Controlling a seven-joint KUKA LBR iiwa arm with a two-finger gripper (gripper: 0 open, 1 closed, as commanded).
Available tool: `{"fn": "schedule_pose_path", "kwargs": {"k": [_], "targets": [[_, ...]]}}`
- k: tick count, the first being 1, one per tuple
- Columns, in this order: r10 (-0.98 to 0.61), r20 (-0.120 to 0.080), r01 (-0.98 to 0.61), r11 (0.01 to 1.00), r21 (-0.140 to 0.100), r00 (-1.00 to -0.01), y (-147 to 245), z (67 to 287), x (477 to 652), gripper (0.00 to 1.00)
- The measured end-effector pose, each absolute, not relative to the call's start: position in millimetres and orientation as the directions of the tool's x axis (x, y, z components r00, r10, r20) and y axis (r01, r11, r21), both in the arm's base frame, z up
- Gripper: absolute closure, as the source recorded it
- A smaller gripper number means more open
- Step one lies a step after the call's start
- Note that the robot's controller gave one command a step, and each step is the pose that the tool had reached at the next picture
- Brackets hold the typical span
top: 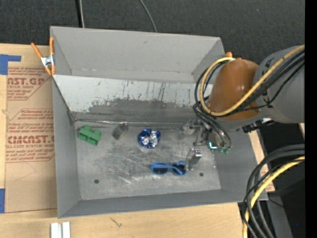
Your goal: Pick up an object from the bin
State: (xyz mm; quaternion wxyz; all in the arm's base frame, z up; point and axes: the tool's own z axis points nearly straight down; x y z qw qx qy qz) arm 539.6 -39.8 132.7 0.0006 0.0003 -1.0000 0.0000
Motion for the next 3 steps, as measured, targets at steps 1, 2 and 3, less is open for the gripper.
{"fn": "schedule_pose_path", "kwargs": {"k": [1,2,3], "targets": [[0.237,-0.012,0.237,0.972,0.003,-0.971,-29,73,512.4,0.00],[0.236,-0.010,0.236,0.972,0.003,-0.972,-28,74,512.8,1.00],[0.251,-0.009,0.251,0.968,0.002,-0.968,-46,207,504.4,1.00]]}}
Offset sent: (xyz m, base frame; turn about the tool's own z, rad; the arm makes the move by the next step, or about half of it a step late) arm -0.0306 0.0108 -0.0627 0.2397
